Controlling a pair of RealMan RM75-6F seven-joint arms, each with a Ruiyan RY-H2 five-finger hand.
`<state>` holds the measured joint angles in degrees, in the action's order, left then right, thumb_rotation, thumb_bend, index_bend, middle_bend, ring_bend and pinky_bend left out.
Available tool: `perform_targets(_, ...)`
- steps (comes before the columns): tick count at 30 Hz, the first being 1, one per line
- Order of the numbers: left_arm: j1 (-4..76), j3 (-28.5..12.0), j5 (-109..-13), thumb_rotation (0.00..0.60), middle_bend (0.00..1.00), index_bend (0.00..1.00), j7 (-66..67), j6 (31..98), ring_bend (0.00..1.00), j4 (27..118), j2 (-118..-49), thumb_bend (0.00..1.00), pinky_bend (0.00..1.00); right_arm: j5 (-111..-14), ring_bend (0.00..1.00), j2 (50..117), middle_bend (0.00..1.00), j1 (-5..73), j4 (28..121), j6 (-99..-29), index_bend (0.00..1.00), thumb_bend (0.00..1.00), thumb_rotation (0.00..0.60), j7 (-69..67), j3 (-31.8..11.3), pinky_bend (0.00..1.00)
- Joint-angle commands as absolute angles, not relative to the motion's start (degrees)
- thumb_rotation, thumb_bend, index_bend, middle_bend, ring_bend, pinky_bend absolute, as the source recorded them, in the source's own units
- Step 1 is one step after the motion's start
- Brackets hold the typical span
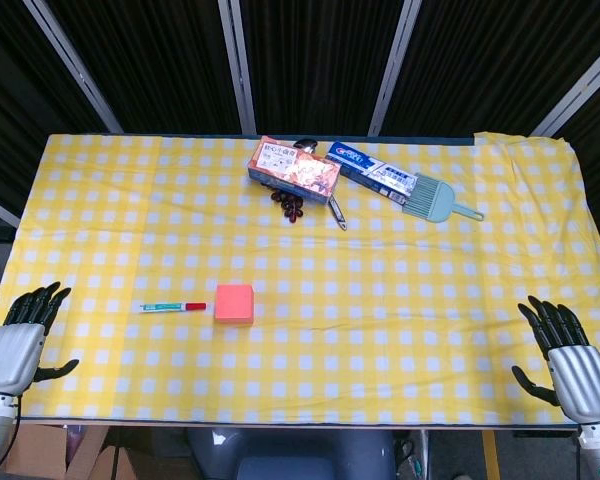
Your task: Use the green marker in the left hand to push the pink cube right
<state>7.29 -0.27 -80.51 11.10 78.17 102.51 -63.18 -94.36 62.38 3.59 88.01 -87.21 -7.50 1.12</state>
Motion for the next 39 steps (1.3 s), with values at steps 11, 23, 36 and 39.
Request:
perform_targets(11,7.63,-0.07,-80.40,0.600,0.00,0.00,11.41,77.36,0.00,102.43,-63.14,0.06,0.00,-94.37,0.00,62.25,0.00,3.31,87.93,-87.65,0.00,0.34,0.600,-7.87,1.11,0.05)
perform_targets(23,12.74,-3.37,-75.06,0.600,0.00,0.33,15.06,70.75,0.00,102.73,-64.37,0.19,0.00,-94.49,0.00,62.16,0.00,3.09,87.90,-87.93,0.00,0.34,0.600,-7.85,1.19,0.05)
perform_targets(36,25.46,-10.65,-53.28,0.600,0.00,0.42,28.63,59.84,0.00,93.19,-77.90,0.28,0.00,-94.74,0.00,61.97,0.00,3.16,87.67,-87.97,0.00,0.34,0.600,-9.14,1.23,0.05)
perform_targets(39,27.14,-10.94,-50.34,0.600,0.00,0.43,30.83,59.10,0.00,91.16,-80.12,0.28,0.00,-94.78,0.00,61.88,0.00,3.17,87.64,-88.04,0.00,0.34,0.600,-9.42,1.22,0.05)
